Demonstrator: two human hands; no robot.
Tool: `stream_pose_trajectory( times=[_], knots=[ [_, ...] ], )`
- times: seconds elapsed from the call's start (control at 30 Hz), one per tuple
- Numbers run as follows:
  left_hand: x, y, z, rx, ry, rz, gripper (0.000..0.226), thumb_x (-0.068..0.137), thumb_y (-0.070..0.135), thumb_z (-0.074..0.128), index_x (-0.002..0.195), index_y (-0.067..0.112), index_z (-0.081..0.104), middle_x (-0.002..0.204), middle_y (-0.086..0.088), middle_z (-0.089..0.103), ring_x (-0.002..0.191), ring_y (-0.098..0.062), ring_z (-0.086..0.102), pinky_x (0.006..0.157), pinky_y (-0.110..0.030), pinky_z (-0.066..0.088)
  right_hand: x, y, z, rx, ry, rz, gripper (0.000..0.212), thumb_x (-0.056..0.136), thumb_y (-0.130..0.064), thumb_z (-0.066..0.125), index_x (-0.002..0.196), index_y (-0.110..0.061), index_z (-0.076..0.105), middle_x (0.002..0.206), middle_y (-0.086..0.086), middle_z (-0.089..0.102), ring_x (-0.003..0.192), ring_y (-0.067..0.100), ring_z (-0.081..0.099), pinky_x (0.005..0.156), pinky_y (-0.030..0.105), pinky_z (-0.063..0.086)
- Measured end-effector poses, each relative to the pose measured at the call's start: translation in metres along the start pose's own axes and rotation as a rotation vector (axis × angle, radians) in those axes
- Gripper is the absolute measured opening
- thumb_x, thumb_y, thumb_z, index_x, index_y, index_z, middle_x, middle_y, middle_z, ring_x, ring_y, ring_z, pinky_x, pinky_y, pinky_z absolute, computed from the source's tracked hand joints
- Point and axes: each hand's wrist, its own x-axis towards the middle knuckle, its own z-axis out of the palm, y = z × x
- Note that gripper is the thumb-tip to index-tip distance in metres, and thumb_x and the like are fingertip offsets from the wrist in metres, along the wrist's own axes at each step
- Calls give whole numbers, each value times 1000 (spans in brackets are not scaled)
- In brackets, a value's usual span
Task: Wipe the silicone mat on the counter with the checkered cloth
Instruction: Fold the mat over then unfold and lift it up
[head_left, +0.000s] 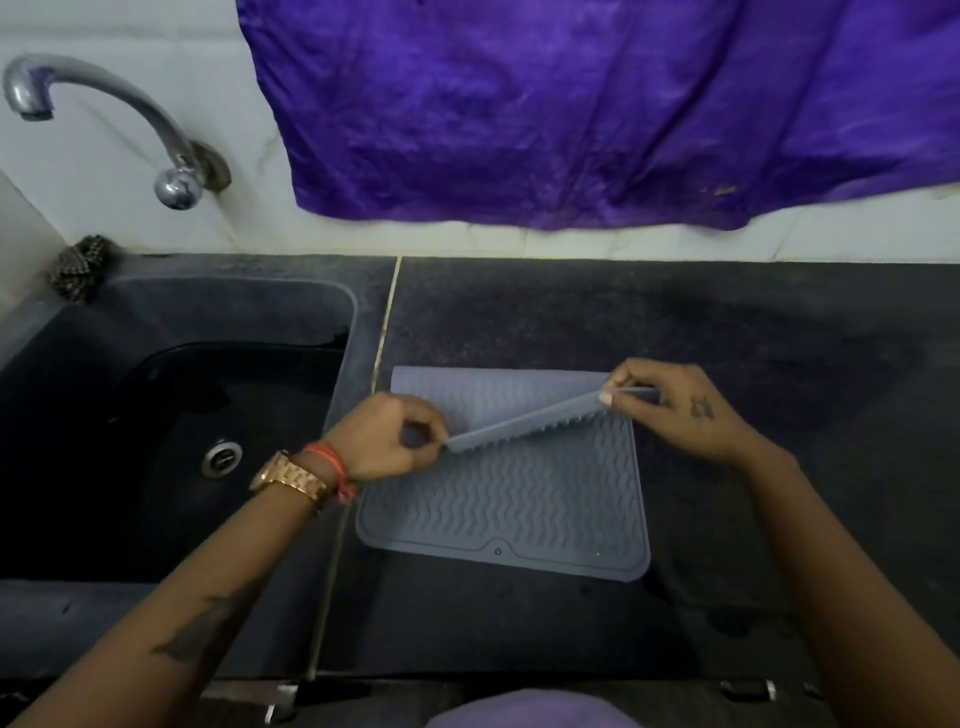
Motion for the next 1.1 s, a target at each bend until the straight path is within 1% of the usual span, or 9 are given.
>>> stream_pose_trajectory(
  times=[0.1, 0.23, 0.43, 0.57, 0.63, 0.7, 0.77, 0.93, 1.1],
  knots=[
    [22, 3, -32, -41, 132, 14, 10, 80, 11, 65, 88, 15, 69, 91, 4, 67, 87, -10, 63, 83, -23, 49, 34, 1, -15, 16, 101, -30, 5, 86, -25, 63, 83, -23, 67, 85, -14, 67, 81, -9, 59, 72, 2, 41],
    [69, -1, -72, -80, 255, -20, 12, 86, 13, 61, 95, 9, 67, 93, -7, 67, 87, -19, 63, 81, -32, 49, 86, 13, -29, 86, 246, -16, 2, 84, -26, 66, 83, -25, 67, 84, -18, 65, 79, -20, 55, 74, -3, 37],
    [154, -24, -88, -238, 395, -172, 18, 83, 9, 66, 97, 1, 70, 99, -16, 70, 93, -24, 62, 88, -35, 49, 153, 51, -32, 223, 379, 126, 7, 79, -28, 71, 84, -24, 70, 91, -6, 68, 88, 6, 60, 80, 22, 47],
    [200, -53, -77, -346, 386, -307, 22, 81, 3, 65, 102, -1, 67, 107, -21, 68, 91, -17, 58, 87, -28, 47, 181, 87, -18, 297, 414, 225, 4, 77, -25, 73, 80, -27, 71, 88, -6, 71, 81, 2, 62, 70, 13, 49],
    [214, -72, -63, -422, 386, -437, 29, 83, 2, 63, 111, -2, 62, 116, -21, 64, 97, -16, 55, 93, -24, 42, 191, 107, -6, 320, 411, 281, 12, 79, -23, 72, 91, -22, 71, 101, 3, 71, 86, 4, 62, 75, 13, 50],
    [218, -89, -47, -399, 322, -567, 35, 84, 10, 64, 117, 0, 60, 120, -18, 62, 104, -18, 56, 96, -25, 39, 193, 124, 7, 307, 376, 377, 29, 81, -21, 70, 109, -14, 66, 115, 9, 65, 98, 15, 60, 88, 27, 50],
    [218, -101, -34, -335, 299, -633, 37, 84, 18, 66, 117, 3, 61, 119, -16, 64, 112, -26, 57, 95, -28, 41, 190, 137, 19, 283, 391, 465, 44, 80, -20, 71, 120, -9, 58, 118, 11, 62, 102, 20, 58, 90, 30, 47],
    [207, -107, -24, -267, 375, -742, 11, 79, 17, 66, 83, 8, 71, 78, -7, 66, 83, -21, 60, 67, -22, 43, 179, 142, 34, 77, 527, 636, 47, 80, -27, 71, 120, -7, 57, 108, 17, 67, 88, 27, 63, 73, 29, 48],
    [197, -103, -29, -287, 427, -745, 15, 81, 17, 66, 89, 5, 70, 83, -8, 66, 75, -16, 57, 68, -22, 43, 174, 129, 33, 62, 591, 536, 30, 81, -17, 70, 108, -6, 64, 97, 16, 70, 72, 21, 60, 64, 25, 48]
  ],
)
